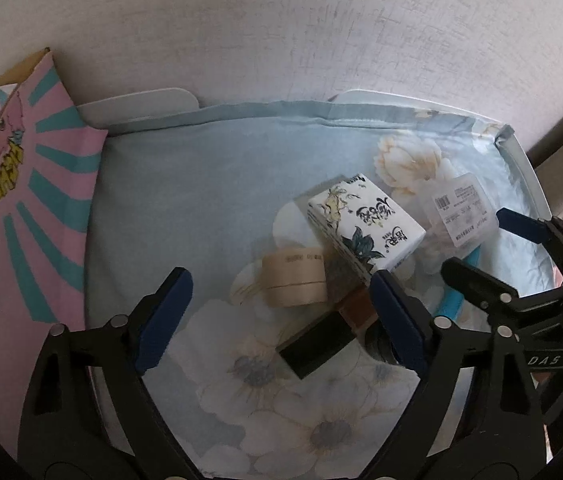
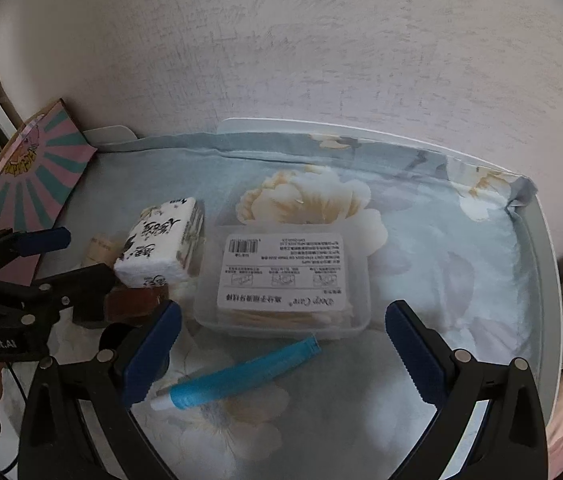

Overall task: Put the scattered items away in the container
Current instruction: 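Grasp the wooden cylinder with the left tool while the right tool grasps the clear plastic box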

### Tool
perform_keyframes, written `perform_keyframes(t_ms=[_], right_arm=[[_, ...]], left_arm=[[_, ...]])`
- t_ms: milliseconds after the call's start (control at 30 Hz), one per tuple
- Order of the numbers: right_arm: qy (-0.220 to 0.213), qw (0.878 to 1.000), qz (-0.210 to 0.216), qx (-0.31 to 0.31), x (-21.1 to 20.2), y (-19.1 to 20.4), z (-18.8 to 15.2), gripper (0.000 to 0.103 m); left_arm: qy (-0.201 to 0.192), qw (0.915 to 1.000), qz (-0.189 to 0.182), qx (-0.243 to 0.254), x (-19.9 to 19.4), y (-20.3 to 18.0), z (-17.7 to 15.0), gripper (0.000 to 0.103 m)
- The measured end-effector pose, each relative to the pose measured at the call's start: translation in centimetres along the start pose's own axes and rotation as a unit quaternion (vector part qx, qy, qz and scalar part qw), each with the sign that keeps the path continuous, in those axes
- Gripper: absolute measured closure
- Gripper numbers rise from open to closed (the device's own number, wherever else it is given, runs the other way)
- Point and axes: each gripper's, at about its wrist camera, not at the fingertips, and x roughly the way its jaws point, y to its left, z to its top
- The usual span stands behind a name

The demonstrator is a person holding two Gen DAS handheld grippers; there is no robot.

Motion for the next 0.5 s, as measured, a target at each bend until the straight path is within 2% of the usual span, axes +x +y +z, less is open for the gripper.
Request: perform_keyframes(t_ms=[67,167,233,267,333,500], right_arm=[[-0.004,1.0,-0.003,-0.005,0.2,0.0,0.1,0.001],[-0.007,0.999,-0.019,-0.026,0.4,0.2,0.1,0.002],[-0.005,0.999,-0.019,-0.036,0.5,0.3,0.0,0.015],[-0.001,0.999,-0.02,-0.037,0.6,0.3,0.0,0.017],[-0.005,0.999,-0.019,-0.039,0.5,0.1,-0.1,0.017],[-0.019,0.999,-0.026,-0.042,-0.4,-0.3,-0.1,0.017]], left_arm=[[0.003,1.0,0.004,0.005,0.4,-0.1,0.1,0.023],[0.009,0.9999,-0.003,0.003,1.1,-0.1,0.1,0.041],[0.016,0.9999,-0.005,0.001,1.6,-0.1,0.0,0.06],[0.012,0.9999,0.0,0.007,1.6,-0.2,-0.2,0.061],[0.012,0.9998,-0.002,0.013,1.6,-0.5,-0.3,0.073],[0.004,0.9999,-0.005,0.012,0.8,-0.6,-0.3,0.073]])
